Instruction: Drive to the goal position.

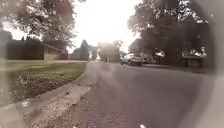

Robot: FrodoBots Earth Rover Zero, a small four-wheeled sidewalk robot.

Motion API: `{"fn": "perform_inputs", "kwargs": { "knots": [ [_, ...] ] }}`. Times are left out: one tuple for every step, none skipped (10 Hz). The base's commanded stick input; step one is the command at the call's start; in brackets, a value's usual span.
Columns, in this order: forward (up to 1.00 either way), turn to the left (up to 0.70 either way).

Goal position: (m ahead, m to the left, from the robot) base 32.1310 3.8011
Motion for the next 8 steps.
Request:
{"fn": "perform_inputs", "kwargs": {
  "knots": [
    [1.0, 0.0],
    [1.0, 0.0],
    [1.0, 0.0],
    [1.0, 0.0],
    [1.0, 0.0],
    [1.0, 0.0],
    [1.0, 0.0],
    [1.0, 0.0]
  ]
}}
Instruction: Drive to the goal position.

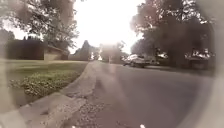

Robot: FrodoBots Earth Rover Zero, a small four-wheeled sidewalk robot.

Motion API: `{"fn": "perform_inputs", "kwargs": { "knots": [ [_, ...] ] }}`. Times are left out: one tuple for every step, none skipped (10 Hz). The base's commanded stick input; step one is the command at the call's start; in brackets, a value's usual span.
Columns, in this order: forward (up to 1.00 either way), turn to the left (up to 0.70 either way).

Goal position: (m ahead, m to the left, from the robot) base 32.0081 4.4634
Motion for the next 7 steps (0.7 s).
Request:
{"fn": "perform_inputs", "kwargs": {
  "knots": [
    [1.0, 0.0],
    [1.0, 0.0],
    [1.0, -0.39],
    [1.0, -0.39],
    [1.0, 0.0],
    [1.0, 0.0],
    [1.0, 0.0]
  ]
}}
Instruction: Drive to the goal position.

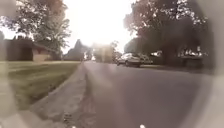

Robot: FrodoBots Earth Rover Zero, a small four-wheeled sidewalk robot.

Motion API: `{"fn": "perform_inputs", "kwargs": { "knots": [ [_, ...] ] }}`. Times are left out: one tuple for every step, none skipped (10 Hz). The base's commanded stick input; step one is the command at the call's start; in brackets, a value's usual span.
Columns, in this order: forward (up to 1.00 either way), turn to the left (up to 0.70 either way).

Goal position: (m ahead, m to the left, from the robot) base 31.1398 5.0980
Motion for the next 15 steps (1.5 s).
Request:
{"fn": "perform_inputs", "kwargs": {
  "knots": [
    [1.0, 0.0],
    [1.0, 0.0],
    [1.0, 0.01],
    [1.0, 0.1],
    [1.0, 0.28],
    [1.0, 0.4],
    [1.0, 0.22],
    [1.0, 0.02],
    [1.0, 0.0],
    [1.0, 0.0],
    [1.0, 0.0],
    [1.0, 0.0],
    [1.0, 0.0],
    [1.0, 0.0],
    [1.0, 0.01]
  ]
}}
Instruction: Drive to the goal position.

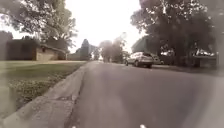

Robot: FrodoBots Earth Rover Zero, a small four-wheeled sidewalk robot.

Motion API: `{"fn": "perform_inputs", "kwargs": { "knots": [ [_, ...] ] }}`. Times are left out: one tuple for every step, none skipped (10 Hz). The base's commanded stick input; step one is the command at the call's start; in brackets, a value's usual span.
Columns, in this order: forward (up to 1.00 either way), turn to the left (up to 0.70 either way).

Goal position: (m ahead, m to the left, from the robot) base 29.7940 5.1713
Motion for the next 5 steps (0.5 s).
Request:
{"fn": "perform_inputs", "kwargs": {
  "knots": [
    [1.0, 0.02],
    [1.0, 0.08],
    [1.0, 0.07],
    [1.0, 0.03],
    [1.0, 0.06]
  ]
}}
